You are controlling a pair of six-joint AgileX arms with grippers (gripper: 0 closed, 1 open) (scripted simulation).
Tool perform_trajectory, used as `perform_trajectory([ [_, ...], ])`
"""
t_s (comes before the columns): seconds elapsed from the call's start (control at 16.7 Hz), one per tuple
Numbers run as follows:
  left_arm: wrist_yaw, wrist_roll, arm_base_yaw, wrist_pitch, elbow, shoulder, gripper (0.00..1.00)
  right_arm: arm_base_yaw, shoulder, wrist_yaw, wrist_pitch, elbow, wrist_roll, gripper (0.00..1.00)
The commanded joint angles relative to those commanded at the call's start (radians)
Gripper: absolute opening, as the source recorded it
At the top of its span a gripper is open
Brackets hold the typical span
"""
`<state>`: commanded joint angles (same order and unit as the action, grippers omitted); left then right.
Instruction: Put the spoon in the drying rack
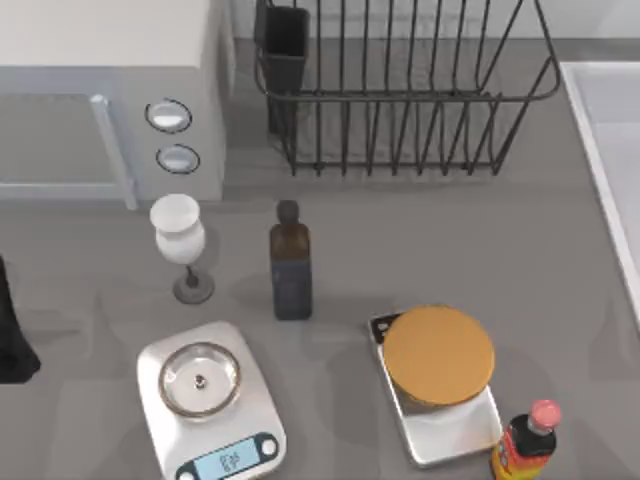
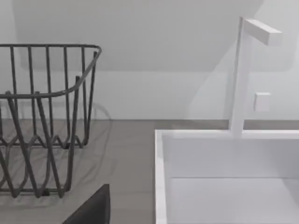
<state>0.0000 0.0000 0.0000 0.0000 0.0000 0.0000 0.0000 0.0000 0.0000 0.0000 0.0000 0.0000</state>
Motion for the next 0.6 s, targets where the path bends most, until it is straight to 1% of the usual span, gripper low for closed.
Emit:
perform_trajectory([
  [0.18, 0.000, 0.000, 0.000, 0.000, 0.000, 0.000, 1.00, -0.007, 0.012, -0.001, -0.011, 0.011, -0.011, 1.00],
  [0.3, 0.000, 0.000, 0.000, 0.000, 0.000, 0.000, 1.00, -0.036, 0.066, -0.002, -0.057, 0.058, -0.056, 1.00],
  [0.42, 0.000, 0.000, 0.000, 0.000, 0.000, 0.000, 1.00, -0.086, 0.162, -0.003, -0.132, 0.133, -0.130, 1.00],
  [0.6, 0.000, 0.000, 0.000, 0.000, 0.000, 0.000, 1.00, -0.186, 0.381, -0.003, -0.288, 0.279, -0.280, 1.00],
])
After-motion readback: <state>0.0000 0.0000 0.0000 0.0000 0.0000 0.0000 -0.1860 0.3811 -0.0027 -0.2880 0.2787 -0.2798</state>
